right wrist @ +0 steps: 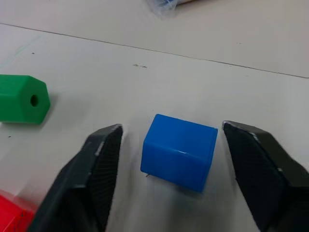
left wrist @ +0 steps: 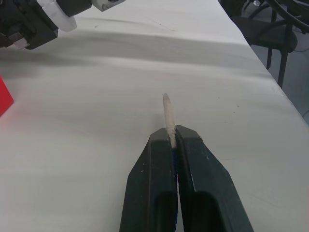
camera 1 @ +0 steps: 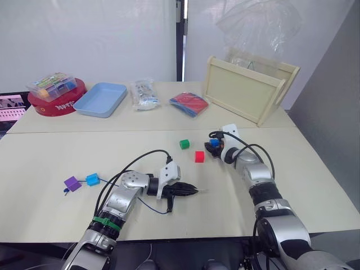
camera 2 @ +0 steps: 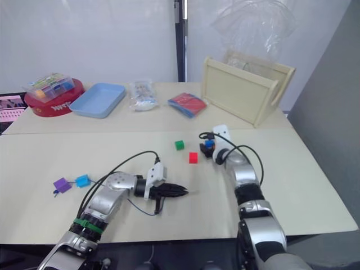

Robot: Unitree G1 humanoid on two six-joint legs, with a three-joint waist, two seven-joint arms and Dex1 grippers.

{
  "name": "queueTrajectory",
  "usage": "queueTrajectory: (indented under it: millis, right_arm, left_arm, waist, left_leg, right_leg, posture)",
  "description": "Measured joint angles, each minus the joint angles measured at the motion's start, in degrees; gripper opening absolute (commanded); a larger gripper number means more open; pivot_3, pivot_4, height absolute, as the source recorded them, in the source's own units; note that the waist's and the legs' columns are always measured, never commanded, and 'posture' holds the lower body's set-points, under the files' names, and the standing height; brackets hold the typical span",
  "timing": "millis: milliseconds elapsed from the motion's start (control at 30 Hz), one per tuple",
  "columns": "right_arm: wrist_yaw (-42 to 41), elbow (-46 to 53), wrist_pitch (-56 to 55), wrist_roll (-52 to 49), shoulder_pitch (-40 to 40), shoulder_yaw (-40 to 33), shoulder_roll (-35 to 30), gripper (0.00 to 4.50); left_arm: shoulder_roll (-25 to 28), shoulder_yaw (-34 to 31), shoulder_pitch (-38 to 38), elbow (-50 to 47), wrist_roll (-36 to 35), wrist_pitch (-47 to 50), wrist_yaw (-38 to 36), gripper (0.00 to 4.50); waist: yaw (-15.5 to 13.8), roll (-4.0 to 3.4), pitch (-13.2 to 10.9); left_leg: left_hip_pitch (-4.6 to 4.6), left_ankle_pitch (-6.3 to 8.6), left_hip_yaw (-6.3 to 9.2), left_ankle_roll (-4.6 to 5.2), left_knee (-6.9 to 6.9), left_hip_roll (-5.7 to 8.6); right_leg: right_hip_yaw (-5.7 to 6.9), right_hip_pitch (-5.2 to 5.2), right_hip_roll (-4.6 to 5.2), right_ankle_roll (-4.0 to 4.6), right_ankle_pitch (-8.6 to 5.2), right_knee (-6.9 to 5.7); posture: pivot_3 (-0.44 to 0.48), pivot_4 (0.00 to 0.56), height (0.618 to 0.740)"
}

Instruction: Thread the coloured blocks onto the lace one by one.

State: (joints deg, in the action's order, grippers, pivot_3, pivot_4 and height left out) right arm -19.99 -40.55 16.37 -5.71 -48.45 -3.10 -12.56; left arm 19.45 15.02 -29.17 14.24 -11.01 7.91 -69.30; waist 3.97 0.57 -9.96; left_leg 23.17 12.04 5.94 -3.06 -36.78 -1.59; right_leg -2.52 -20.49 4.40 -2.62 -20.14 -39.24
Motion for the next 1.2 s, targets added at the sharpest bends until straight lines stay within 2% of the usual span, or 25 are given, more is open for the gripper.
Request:
queueTrajectory:
  millis: [100,133,233,367,633,800,1033,1100,1200]
  right_arm:
    - [0.20,-0.05,-0.38,-0.11,0.01,-0.17,0.04,1.24]
    - [0.18,0.06,-0.41,-0.18,0.04,-0.28,0.04,1.20]
    - [-0.38,2.60,-0.35,-0.81,1.10,-0.71,-0.08,1.20]
    - [-2.67,11.74,0.94,-2.42,5.91,-0.75,-2.06,1.20]
    - [-2.78,42.51,15.46,-7.57,26.77,-3.03,-5.77,1.20]
    - [2.20,60.32,23.60,-10.60,40.49,-4.46,-2.15,1.20]
    - [9.12,69.97,30.11,-11.96,46.22,-4.41,3.43,1.20]
    - [10.48,70.55,30.54,-12.57,46.43,-4.79,5.07,2.27]
    - [10.52,70.60,31.97,-16.09,46.15,-6.25,7.04,3.34]
  left_arm:
    - [0.00,0.13,0.00,0.00,0.13,-0.02,0.16,0.00]
    - [-0.01,0.20,0.00,0.00,0.14,-0.04,0.18,0.00]
    - [-0.11,0.65,-0.02,0.01,0.16,-0.08,0.22,0.00]
    - [-0.29,0.99,-0.34,0.40,0.19,-0.31,0.28,0.00]
    - [-2.02,0.58,-4.32,4.93,0.14,-2.37,-0.09,0.00]
    - [-4.26,0.91,-6.10,8.88,0.17,-4.63,-0.76,0.00]
    - [-5.33,1.73,-8.34,14.73,2.01,-8.94,-1.61,0.00]
    - [-5.36,1.70,-9.15,16.24,2.37,-9.88,-1.65,0.00]
    - [-5.42,1.70,-9.99,18.39,3.16,-11.73,-1.61,0.00]
  waist:
    - [0.00,0.00,0.00]
    - [-0.01,0.00,0.00]
    - [-0.05,0.00,0.00]
    - [-0.28,0.00,0.00]
    - [-1.04,0.00,0.00]
    - [-1.33,0.00,0.00]
    - [-1.39,0.00,0.00]
    - [-1.44,0.00,0.00]
    - [-1.39,0.00,0.00]
  left_leg:
    - [0.00,0.00,0.00,0.00,0.00,0.00]
    - [0.00,0.00,0.00,0.00,0.00,0.00]
    - [0.01,0.00,0.00,0.00,0.01,0.00]
    - [0.04,0.00,0.00,0.00,0.00,0.01]
    - [0.08,0.03,0.00,0.04,0.02,0.01]
    - [0.08,0.03,-0.02,0.05,0.03,0.04]
    - [0.04,0.03,-0.01,0.05,0.03,0.04]
    - [0.04,0.03,-0.01,0.05,0.03,0.04]
    - [0.05,0.03,-0.01,0.05,0.03,0.04]
  right_leg:
    - [0.00,0.00,0.00,0.00,0.00,0.00]
    - [0.00,0.00,0.00,0.00,0.00,0.00]
    - [0.00,0.00,0.00,0.00,0.00,0.00]
    - [0.00,0.00,0.01,0.00,0.00,0.00]
    - [-0.02,-0.01,0.00,0.00,0.00,0.06]
    - [-0.06,-0.01,0.01,-0.01,0.00,0.12]
    - [-0.06,0.00,-0.01,-0.01,0.00,0.10]
    - [-0.05,0.00,-0.01,-0.01,0.00,0.10]
    - [-0.05,-0.01,0.00,-0.01,0.00,0.10]
  posture:
    - [0.000,0.150,0.740]
    - [0.000,0.150,0.740]
    - [0.000,0.150,0.740]
    - [0.000,0.150,0.740]
    - [0.000,0.150,0.740]
    - [0.000,0.150,0.740]
    - [0.000,0.150,0.740]
    - [0.000,0.150,0.740]
    - [0.000,0.150,0.740]
